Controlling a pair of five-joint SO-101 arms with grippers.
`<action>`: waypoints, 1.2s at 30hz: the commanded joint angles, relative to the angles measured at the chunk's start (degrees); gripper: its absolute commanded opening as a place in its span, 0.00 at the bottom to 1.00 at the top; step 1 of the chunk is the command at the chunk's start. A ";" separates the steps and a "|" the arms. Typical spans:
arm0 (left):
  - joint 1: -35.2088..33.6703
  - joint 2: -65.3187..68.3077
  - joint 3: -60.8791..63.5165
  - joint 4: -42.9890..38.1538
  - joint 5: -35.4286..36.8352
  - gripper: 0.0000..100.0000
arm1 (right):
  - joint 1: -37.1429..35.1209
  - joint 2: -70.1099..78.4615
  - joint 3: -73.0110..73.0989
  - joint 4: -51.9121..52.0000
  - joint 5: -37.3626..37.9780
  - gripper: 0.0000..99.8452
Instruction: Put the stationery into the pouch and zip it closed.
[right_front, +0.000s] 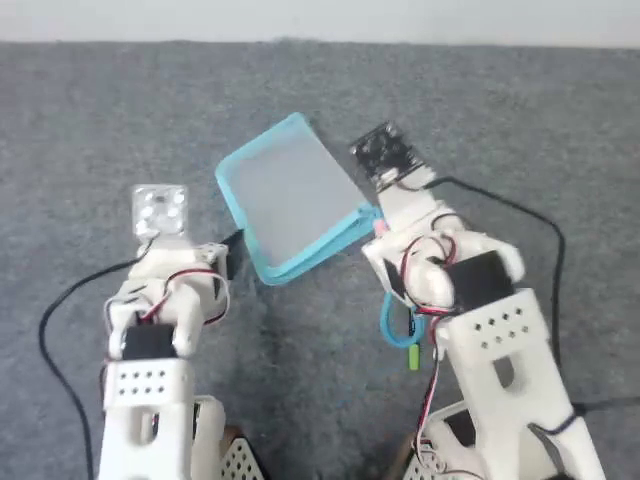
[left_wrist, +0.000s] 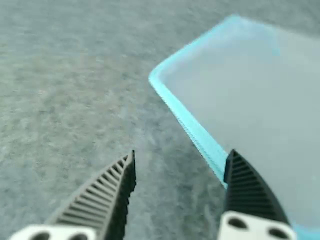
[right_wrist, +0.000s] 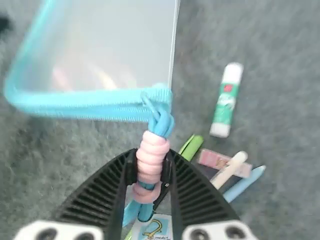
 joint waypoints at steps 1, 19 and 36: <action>1.41 11.52 -9.54 -1.49 -0.88 0.27 | 0.40 -0.92 -11.96 4.09 0.44 0.01; 9.49 20.31 -14.90 0.18 3.60 0.27 | -12.18 5.41 -17.93 10.68 2.90 0.01; -4.92 -4.57 -8.66 14.95 -5.27 0.27 | -12.18 -5.67 18.29 -15.43 1.32 0.01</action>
